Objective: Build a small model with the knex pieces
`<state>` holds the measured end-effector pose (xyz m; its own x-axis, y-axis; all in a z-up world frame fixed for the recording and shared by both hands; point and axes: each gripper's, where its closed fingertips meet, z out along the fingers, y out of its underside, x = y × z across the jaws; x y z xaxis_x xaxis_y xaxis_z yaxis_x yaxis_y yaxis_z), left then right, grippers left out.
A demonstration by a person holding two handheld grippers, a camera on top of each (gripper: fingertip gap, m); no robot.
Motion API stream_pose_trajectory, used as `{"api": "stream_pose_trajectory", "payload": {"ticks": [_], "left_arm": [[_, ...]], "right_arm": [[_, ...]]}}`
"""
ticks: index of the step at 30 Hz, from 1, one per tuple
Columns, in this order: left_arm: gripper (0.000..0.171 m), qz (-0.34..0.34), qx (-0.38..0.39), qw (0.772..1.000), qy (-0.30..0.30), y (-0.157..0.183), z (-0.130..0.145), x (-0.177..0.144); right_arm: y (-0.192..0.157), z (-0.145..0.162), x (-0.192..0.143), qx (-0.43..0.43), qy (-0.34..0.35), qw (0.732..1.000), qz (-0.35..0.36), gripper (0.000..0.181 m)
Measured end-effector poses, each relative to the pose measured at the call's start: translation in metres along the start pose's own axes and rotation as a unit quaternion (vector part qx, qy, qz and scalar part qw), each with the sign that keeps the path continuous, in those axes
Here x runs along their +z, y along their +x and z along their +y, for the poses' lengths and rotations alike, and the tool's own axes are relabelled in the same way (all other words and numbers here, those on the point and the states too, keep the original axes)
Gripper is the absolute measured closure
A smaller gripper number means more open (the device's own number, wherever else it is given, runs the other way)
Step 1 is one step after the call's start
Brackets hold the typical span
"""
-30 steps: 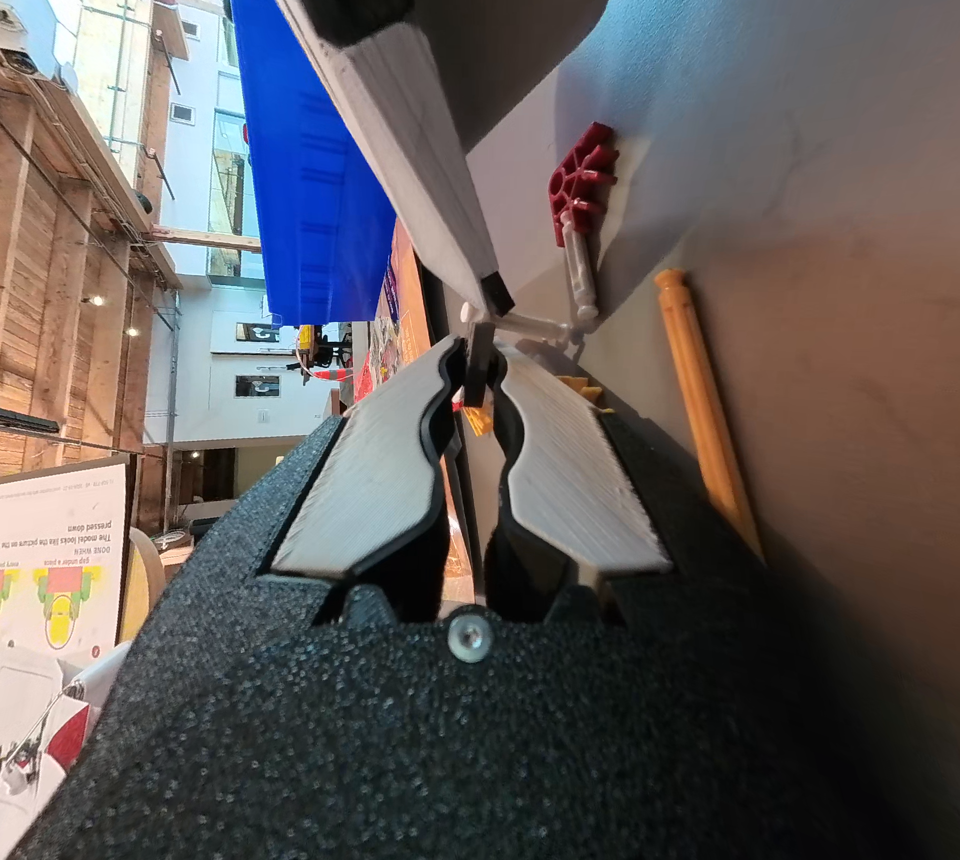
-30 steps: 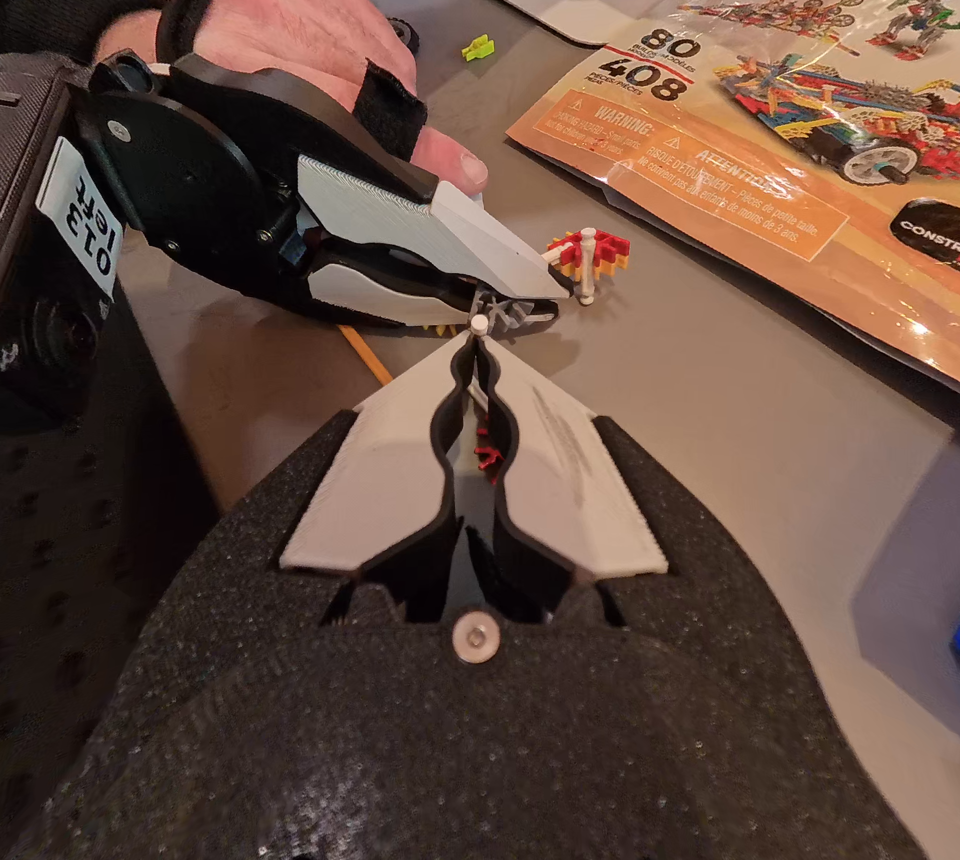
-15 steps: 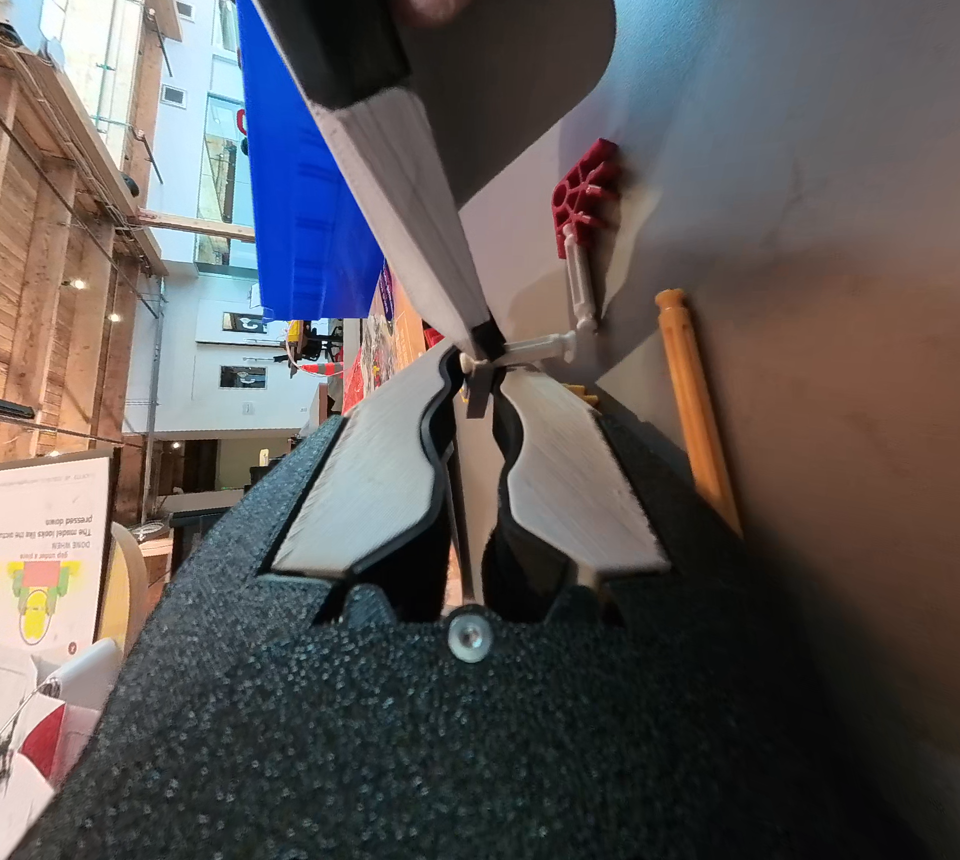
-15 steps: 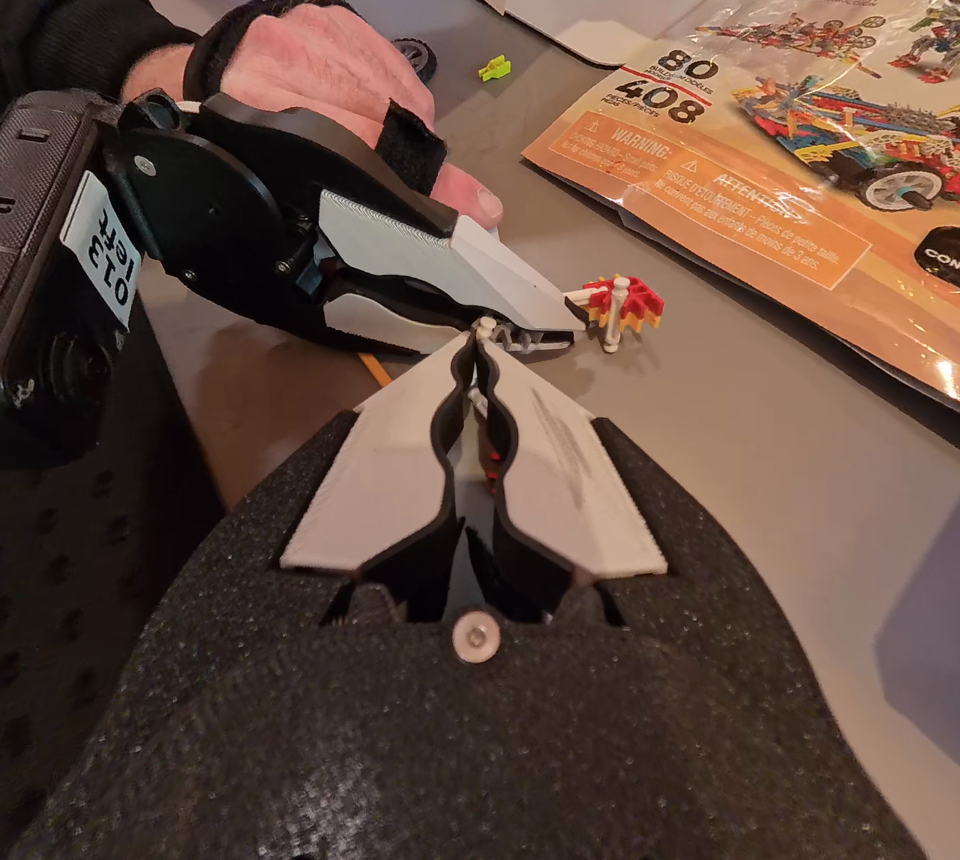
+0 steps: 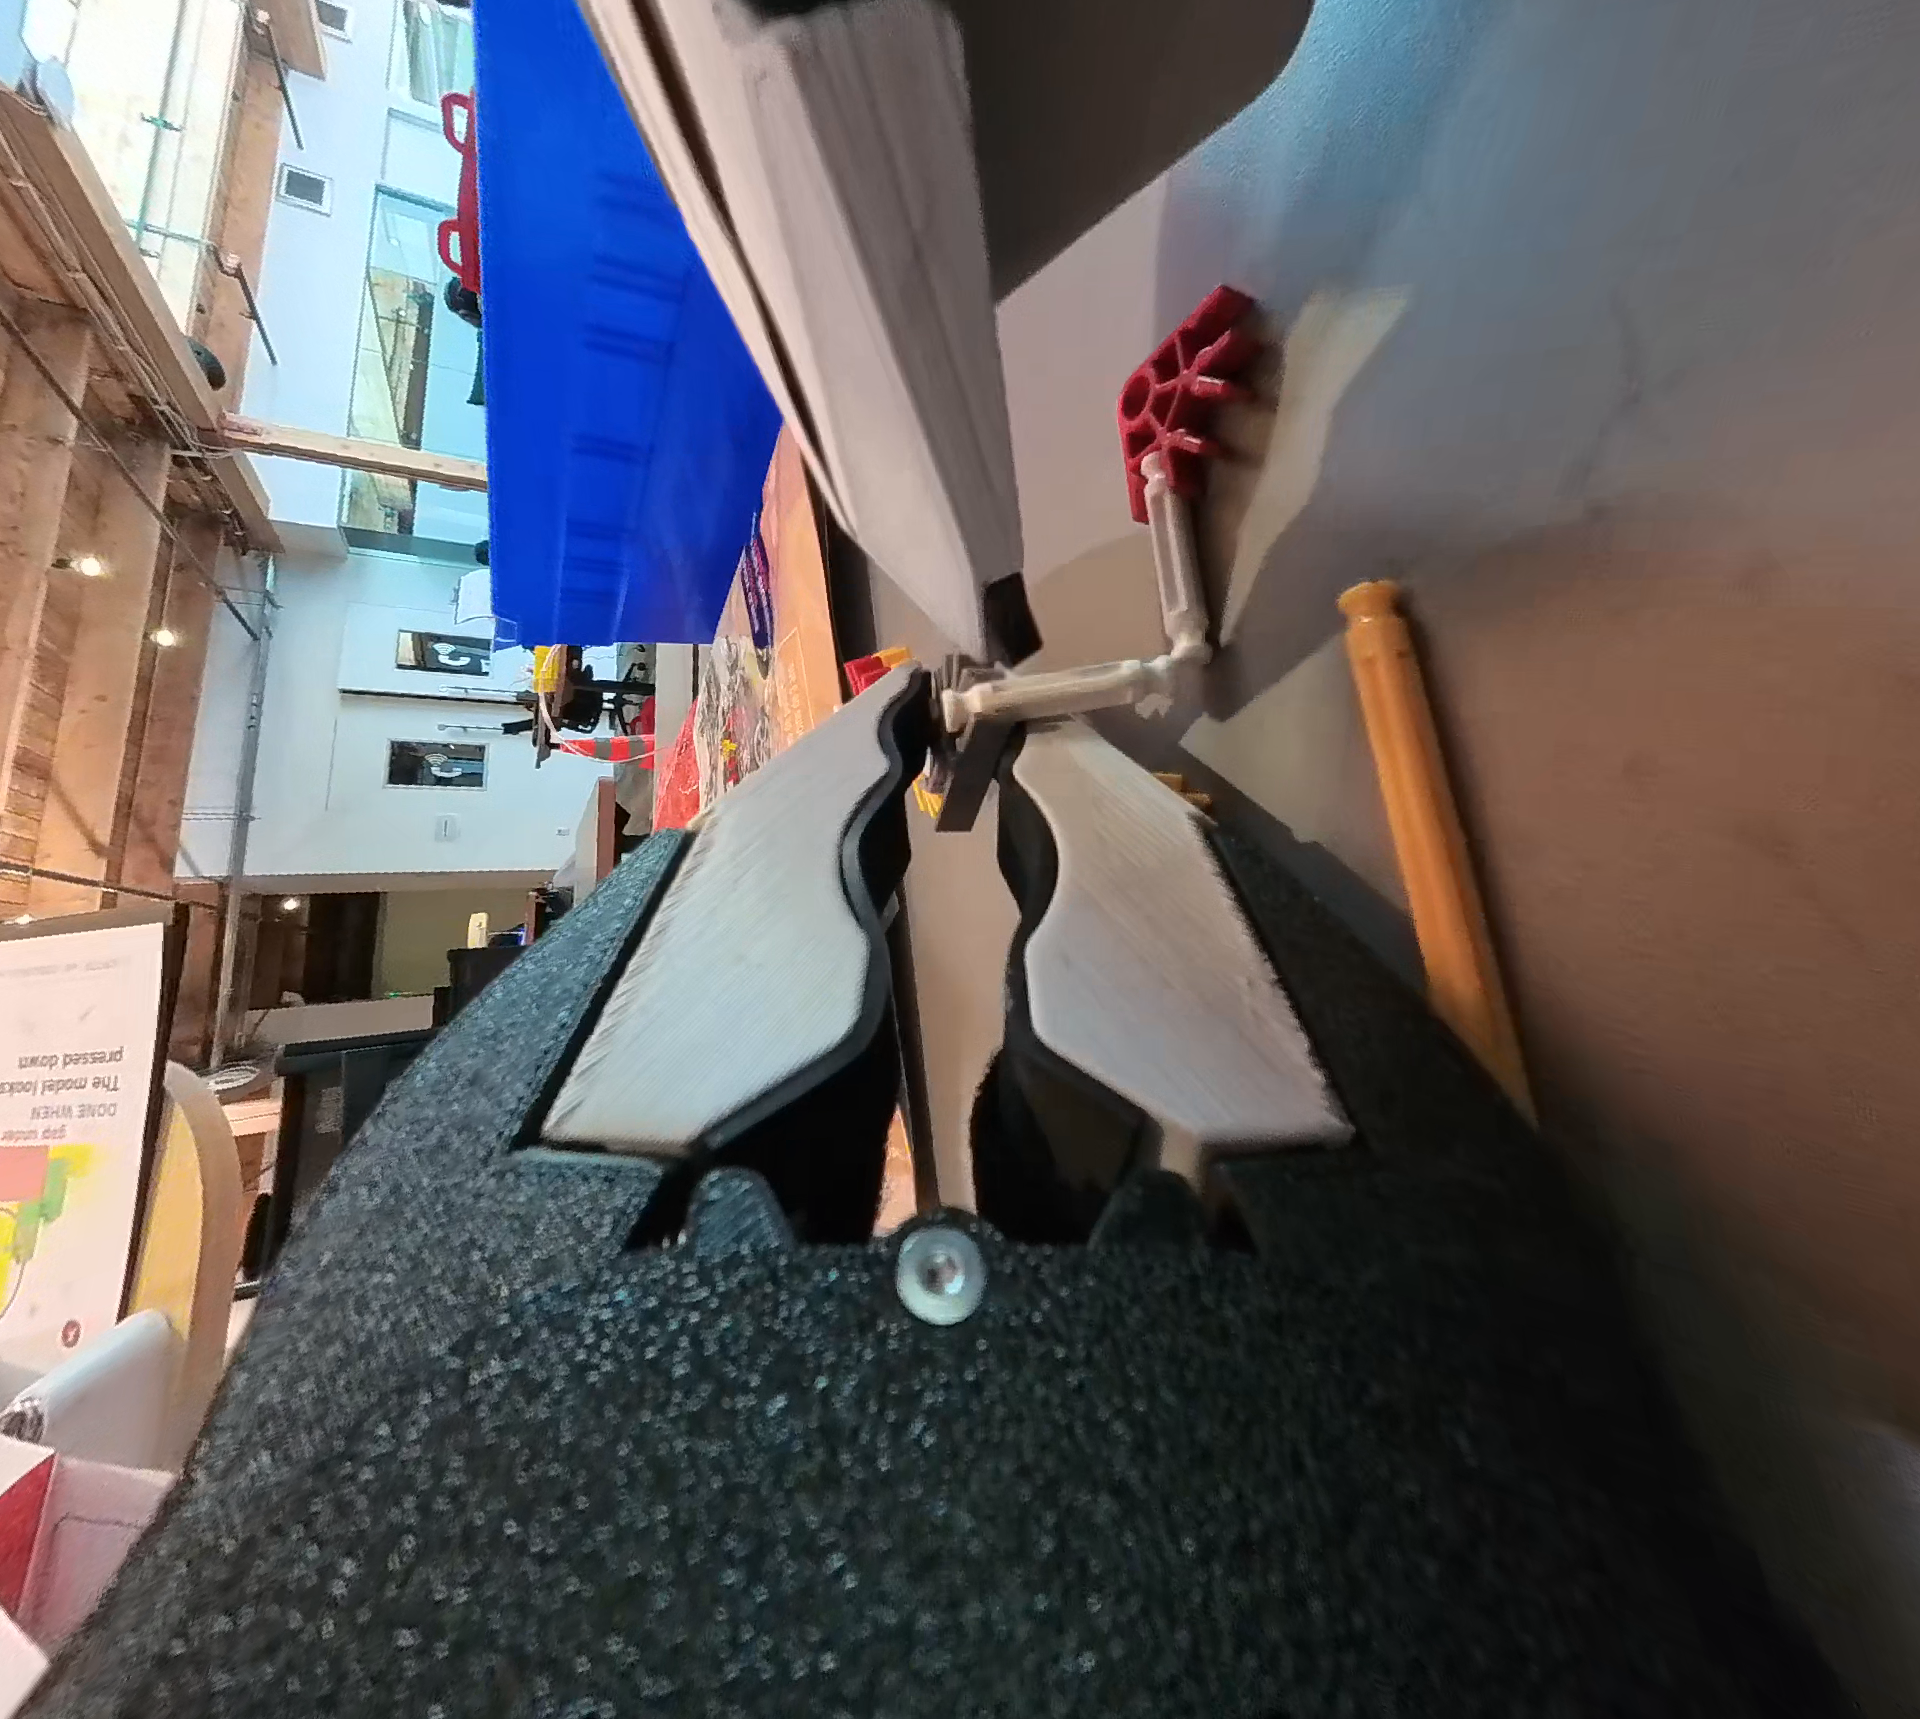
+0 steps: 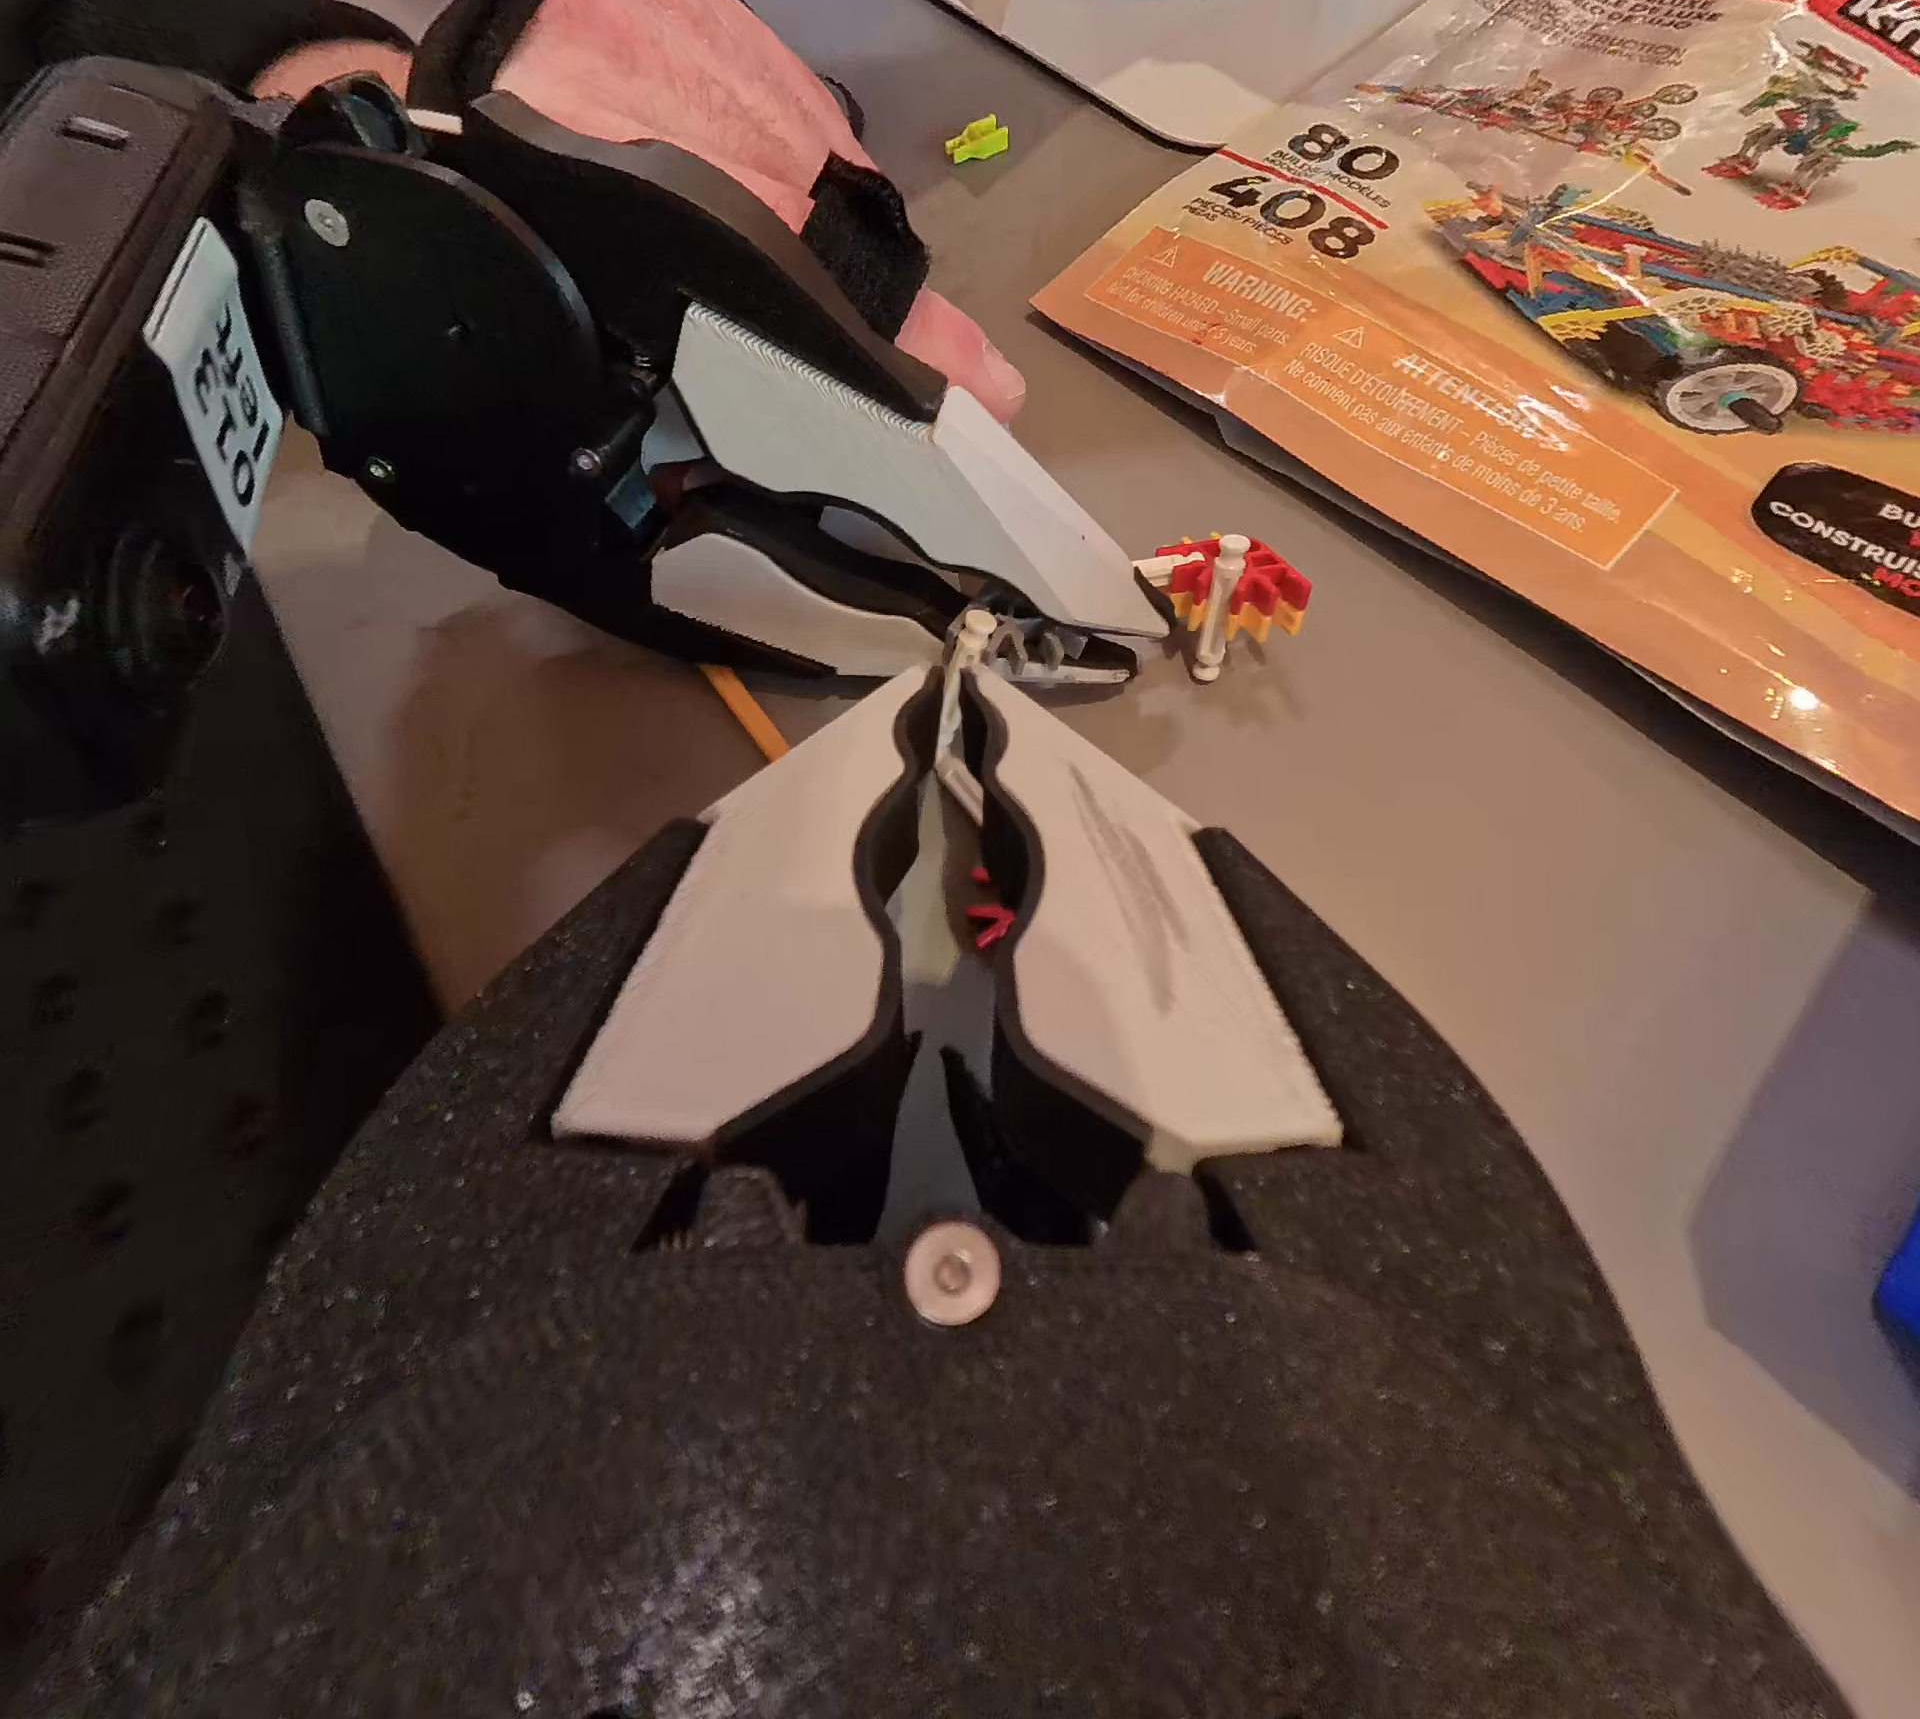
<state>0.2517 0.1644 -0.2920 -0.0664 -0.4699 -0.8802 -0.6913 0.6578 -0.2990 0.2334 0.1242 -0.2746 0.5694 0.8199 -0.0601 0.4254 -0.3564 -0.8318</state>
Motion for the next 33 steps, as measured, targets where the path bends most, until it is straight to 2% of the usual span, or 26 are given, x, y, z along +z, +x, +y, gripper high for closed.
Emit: {"api": "stream_pose_trajectory", "payload": {"ticks": [5, 33], "left_arm": [[0.163, 0.001, -0.004, 1.000, 0.001, 0.000, 0.000, 0.000], [0.163, 0.023, -0.052, 0.998, 0.002, -0.001, 0.000, 0.000]], "right_arm": [[0.003, -0.002, -0.002, -0.011, 0.005, 1.000, 0.025, 0.169], [0.012, -0.003, 0.005, -0.102, -0.013, 0.990, 0.101, 0.175]]}}
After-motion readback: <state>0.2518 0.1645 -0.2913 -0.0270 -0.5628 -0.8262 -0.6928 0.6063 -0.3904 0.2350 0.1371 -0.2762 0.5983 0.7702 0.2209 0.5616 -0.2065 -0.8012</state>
